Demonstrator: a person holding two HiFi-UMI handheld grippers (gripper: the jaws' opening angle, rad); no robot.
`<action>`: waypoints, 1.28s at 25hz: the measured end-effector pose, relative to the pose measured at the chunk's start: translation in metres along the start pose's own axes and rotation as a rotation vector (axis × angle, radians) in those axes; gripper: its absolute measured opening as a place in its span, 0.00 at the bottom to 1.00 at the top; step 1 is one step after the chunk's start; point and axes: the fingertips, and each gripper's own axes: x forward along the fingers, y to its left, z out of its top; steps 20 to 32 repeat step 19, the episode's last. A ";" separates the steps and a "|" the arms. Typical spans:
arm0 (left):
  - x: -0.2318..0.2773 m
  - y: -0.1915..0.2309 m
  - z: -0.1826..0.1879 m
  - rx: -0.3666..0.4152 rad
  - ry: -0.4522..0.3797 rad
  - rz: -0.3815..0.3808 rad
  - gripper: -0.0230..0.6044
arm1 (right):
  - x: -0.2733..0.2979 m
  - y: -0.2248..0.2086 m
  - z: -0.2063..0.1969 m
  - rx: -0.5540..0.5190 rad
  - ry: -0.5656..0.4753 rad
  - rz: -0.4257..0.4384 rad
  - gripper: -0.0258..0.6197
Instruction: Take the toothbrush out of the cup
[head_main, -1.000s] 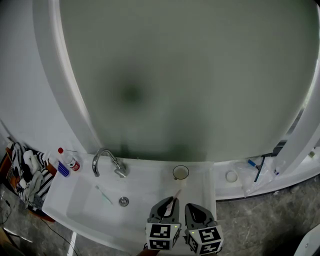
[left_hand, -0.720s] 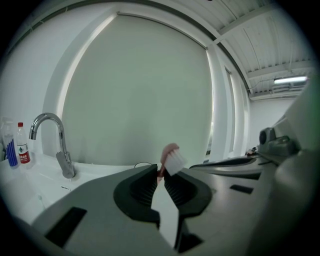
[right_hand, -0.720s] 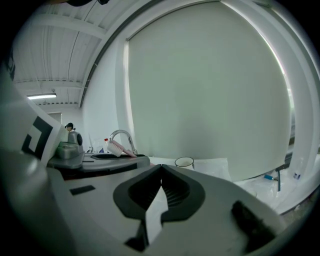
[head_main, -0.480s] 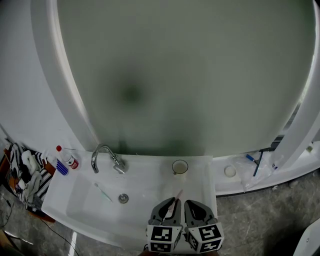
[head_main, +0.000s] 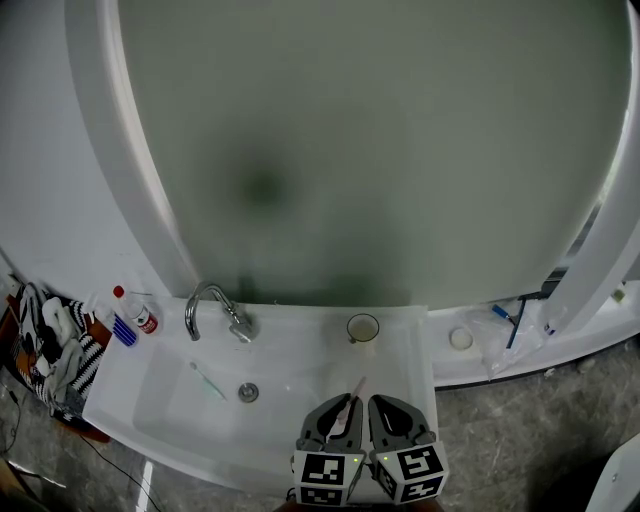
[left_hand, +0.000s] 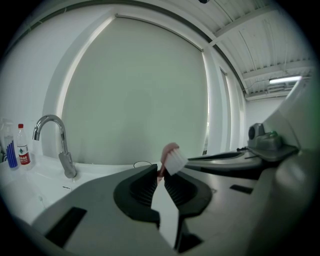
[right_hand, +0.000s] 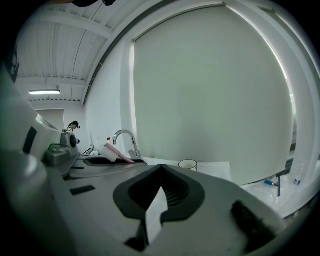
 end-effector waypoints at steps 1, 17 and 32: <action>0.000 0.000 0.000 0.000 -0.002 -0.002 0.12 | 0.000 0.000 0.000 -0.001 0.000 -0.002 0.06; -0.001 0.005 0.002 0.003 -0.012 -0.005 0.12 | 0.002 -0.005 -0.004 0.000 0.002 -0.023 0.06; 0.000 0.005 0.002 0.004 -0.013 -0.006 0.12 | 0.002 -0.004 0.000 -0.002 -0.006 -0.020 0.06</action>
